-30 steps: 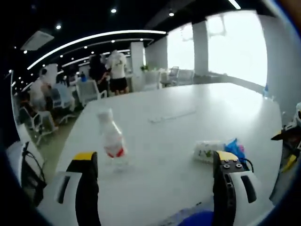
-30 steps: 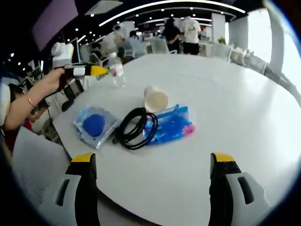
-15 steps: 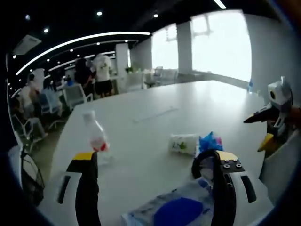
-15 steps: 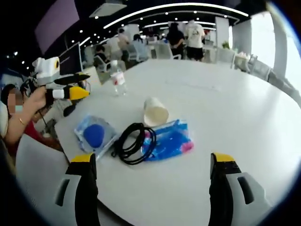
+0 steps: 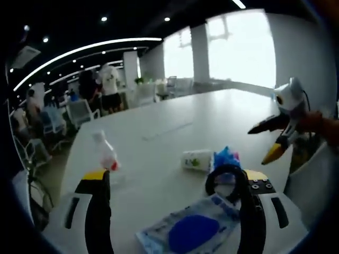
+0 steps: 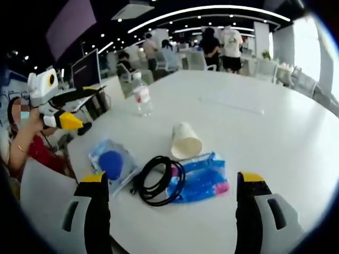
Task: Arrange the tabletop items into an orderly group along one side of the table until the central work area is clear of visible clutter.
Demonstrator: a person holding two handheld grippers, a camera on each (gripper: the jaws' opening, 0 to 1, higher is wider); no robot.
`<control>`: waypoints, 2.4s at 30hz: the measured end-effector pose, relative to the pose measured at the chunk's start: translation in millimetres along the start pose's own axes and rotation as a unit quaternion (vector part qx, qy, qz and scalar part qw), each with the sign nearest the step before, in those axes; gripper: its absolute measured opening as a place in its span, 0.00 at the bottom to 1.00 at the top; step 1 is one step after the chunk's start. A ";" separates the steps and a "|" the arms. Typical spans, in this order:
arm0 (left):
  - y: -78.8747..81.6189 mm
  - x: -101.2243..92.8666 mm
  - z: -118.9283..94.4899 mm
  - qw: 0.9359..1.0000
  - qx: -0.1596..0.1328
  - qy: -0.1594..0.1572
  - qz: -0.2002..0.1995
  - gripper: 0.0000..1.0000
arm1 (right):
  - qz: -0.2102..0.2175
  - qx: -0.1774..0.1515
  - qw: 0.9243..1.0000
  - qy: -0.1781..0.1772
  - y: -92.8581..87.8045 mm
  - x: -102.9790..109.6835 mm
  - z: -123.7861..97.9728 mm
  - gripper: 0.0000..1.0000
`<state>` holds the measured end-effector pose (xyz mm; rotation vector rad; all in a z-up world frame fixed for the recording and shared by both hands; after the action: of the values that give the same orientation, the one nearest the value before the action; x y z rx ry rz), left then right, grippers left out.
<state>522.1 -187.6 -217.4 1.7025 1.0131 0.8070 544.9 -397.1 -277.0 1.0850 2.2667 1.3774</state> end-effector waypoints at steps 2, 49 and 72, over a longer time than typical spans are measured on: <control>-2.8 0.0 -2.9 1.000 0.001 0.003 0.000 0.99 | 0.003 -0.009 1.000 0.004 6.0 -1.5 7.1 0.99; -25.5 -14.3 2.7 0.999 0.031 -0.011 -0.010 0.99 | 0.005 0.013 1.000 0.020 -16.5 -29.2 139.2 0.82; -29.7 -15.2 1.1 0.999 0.041 -0.013 -0.012 0.99 | 0.033 0.002 0.999 -0.002 -17.1 -36.0 145.7 0.54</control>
<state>508.6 -196.0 -246.8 1.7632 1.0586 0.7347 645.0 -333.8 -370.8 1.1739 2.2497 1.3945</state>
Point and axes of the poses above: the point that each gripper's makers call its tool centre point, and the gripper's own axes: z roughly forward along the fingers, x roughly to its left, y roughly out of its top, the point moved 1 cm from there along -z, roughly backward along the fingers, and after that the axes turned 5 degrees about -x, right-handed, at the moved point
